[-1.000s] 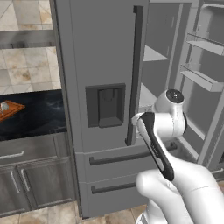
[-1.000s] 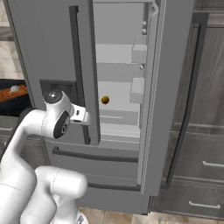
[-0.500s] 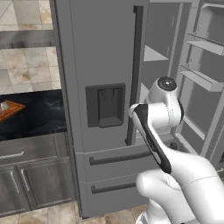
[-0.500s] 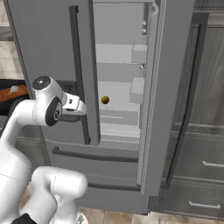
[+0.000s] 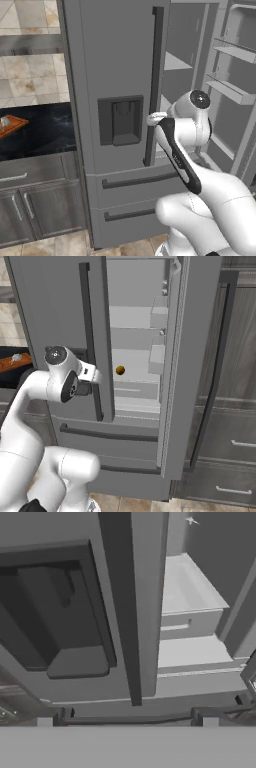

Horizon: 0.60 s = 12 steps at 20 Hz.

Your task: Retrieve a lemon from the fridge and place it on the cutting board with the fish.

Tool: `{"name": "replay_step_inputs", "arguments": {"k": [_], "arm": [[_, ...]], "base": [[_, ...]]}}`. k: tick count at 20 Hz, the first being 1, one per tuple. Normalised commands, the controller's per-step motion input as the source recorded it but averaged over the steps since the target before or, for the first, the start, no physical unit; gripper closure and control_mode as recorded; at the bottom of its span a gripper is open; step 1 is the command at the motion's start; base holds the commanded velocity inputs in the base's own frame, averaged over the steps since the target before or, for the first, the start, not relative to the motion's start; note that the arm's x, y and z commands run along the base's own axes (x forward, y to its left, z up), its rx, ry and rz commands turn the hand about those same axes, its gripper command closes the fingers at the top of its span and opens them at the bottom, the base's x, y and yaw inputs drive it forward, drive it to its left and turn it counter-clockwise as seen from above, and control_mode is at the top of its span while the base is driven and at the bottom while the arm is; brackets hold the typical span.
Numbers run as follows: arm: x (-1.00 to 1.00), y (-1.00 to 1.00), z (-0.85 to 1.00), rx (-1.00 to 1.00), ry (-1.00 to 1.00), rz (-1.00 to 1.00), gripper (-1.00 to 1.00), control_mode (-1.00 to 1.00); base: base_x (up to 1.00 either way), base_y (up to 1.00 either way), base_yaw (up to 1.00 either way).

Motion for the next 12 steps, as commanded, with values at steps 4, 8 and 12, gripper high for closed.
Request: {"name": "replay_step_inputs", "arguments": {"k": [4,8,12], "arm": [[0.31,0.05,0.17,-0.01,-0.12,0.0,-1.0,-1.0],[0.47,0.04,0.53,-0.11,0.08,0.0,-1.0,-1.0],[0.35,0.0,0.19,-0.01,0.02,0.0,-1.0,-1.0]], "base": [[0.0,0.0,0.0],[0.0,0.0,0.0],[0.0,0.0,0.0]]}}
